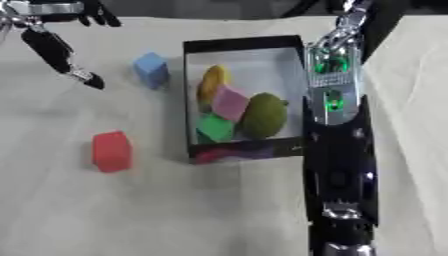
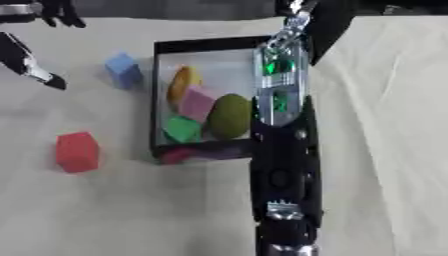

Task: Pick up objects on the table and place them in the box.

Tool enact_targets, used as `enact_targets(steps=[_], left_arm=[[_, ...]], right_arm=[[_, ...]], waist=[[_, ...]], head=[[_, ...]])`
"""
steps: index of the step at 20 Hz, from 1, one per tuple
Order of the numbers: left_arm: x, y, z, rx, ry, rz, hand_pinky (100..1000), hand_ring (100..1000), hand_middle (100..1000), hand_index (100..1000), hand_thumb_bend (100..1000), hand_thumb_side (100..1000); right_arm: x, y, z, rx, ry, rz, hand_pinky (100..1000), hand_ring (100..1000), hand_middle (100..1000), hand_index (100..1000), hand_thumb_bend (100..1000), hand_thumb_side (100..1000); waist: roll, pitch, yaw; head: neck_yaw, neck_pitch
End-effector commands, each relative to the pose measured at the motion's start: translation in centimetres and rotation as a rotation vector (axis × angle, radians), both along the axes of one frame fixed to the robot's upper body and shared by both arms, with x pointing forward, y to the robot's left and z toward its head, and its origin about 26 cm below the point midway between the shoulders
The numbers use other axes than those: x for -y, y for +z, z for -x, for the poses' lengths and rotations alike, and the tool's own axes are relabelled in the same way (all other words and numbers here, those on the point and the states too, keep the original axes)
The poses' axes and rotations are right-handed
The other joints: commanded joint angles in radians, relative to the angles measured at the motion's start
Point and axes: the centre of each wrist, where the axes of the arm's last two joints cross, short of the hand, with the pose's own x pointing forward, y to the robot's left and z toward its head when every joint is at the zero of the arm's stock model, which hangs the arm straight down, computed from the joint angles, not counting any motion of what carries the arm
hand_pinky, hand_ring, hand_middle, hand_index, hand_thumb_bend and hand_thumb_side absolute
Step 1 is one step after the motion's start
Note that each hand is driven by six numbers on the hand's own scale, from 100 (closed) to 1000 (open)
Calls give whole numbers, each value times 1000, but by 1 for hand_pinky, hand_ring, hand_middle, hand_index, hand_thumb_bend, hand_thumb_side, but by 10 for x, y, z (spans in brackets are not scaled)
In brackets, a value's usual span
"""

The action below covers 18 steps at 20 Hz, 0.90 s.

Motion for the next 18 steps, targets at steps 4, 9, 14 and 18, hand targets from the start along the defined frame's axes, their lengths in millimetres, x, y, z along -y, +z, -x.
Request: enact_targets(steps=[4,9,14,18], left_arm=[[-10,25,44,-14,73,42,820,866,810,889,768,392],[11,27,90,14,109,15,818,859,806,888,766,366],[33,24,129,5,107,31,816,856,805,890,820,408],[33,16,134,-12,94,55,809,852,802,885,852,435]], right_arm=[[5,8,-3,22,-15,-2,820,736,742,817,100,725],[7,7,-4,20,-19,-6,820,736,742,817,100,726],[5,8,-5,21,-12,-1,821,736,742,817,100,723],[5,8,-5,20,-13,-1,821,736,742,817,100,724]], waist=[[0,-13,11],[-1,-11,19],[-4,-9,20],[-5,-10,21]], head=[[-11,5],[-20,5],[-29,5],[-31,5]])
